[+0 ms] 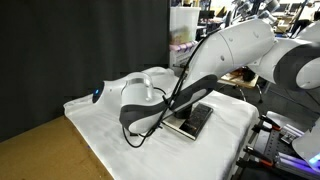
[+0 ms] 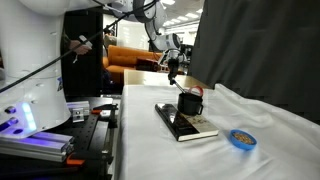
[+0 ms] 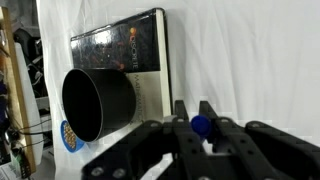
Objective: Remove the blue marker from the black mug and put it on the left side of the table
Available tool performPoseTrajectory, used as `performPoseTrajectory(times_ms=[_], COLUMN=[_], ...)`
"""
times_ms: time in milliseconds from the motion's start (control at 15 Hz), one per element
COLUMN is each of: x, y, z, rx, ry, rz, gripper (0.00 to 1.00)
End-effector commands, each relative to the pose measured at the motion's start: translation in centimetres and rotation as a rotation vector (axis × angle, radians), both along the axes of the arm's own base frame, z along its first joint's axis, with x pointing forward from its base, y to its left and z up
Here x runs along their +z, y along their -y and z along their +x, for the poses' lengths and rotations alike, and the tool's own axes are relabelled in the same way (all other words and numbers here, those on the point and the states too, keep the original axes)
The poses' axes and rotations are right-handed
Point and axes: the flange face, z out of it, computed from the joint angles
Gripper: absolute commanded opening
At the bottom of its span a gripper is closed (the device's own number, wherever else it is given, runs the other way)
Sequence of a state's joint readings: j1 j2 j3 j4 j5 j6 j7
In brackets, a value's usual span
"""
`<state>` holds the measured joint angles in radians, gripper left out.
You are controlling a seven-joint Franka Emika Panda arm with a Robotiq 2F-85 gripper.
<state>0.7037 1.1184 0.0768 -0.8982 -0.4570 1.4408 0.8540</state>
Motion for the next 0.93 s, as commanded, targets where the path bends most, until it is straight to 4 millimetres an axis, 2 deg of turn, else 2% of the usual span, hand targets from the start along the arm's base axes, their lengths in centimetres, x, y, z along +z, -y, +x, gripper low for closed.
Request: performPoseTrajectory(times_ms=[0,867], x=[-0.09,-0.95], y=[-0.42,0.05], z=[-0.54,-1.44], rx=[-0.013,-0.048], ry=[-0.027,-0.078], rz=[0.007,-0.018], gripper=[0.05,0.05])
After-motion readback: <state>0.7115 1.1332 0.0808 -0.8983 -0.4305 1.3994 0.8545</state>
